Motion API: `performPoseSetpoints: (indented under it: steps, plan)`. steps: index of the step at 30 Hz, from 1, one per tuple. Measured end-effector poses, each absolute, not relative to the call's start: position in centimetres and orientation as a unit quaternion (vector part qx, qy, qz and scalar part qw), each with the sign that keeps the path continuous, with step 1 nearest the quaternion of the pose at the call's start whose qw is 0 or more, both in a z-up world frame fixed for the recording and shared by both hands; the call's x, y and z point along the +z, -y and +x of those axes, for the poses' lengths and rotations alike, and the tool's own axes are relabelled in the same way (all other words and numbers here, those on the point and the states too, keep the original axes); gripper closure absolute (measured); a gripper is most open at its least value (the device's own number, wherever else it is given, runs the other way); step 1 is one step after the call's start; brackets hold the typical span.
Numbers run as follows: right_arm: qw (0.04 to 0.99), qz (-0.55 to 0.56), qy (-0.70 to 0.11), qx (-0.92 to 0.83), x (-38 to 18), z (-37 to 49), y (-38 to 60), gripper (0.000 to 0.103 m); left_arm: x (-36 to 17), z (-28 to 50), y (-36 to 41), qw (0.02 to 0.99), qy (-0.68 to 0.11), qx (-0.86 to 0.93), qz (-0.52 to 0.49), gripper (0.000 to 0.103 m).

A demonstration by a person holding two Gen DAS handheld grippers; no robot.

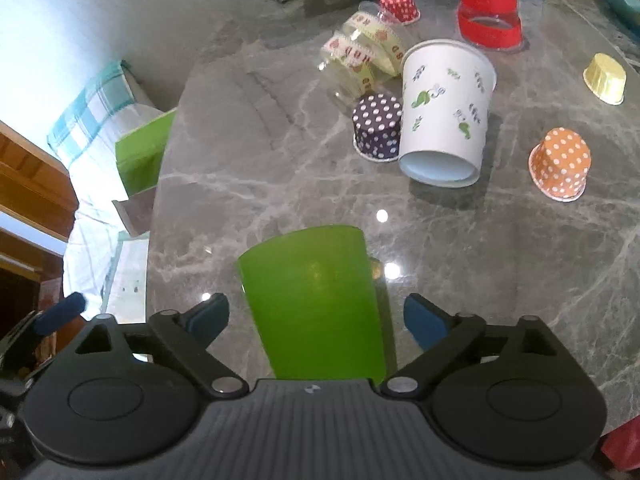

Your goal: Flip cup upright

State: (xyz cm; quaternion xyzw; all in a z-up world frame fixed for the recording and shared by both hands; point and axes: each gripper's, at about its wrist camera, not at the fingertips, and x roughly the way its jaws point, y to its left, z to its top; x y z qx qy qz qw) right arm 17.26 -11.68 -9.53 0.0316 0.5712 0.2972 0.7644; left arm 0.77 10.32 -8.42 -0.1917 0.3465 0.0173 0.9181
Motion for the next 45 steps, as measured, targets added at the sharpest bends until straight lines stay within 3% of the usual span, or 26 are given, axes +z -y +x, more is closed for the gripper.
performPoseSetpoints:
  steps: [17, 34, 45]
  plan:
    - [0.811, 0.108, -0.467, 0.336, -8.0, 11.9, 21.9, 0.001, -10.1, 8.3, -6.1, 0.825, -0.461, 0.046, -0.324, 0.003]
    - [0.798, 0.176, -0.459, 0.347, -10.8, 11.4, 29.5, 0.001, -10.7, 12.0, 0.4, 0.814, -0.489, 0.134, -0.282, 0.006]
    - [0.802, 0.170, -0.454, 0.350, -11.6, 11.0, 30.5, 0.001, -11.3, 13.6, 1.3, 0.811, -0.502, 0.180, -0.241, 0.019]
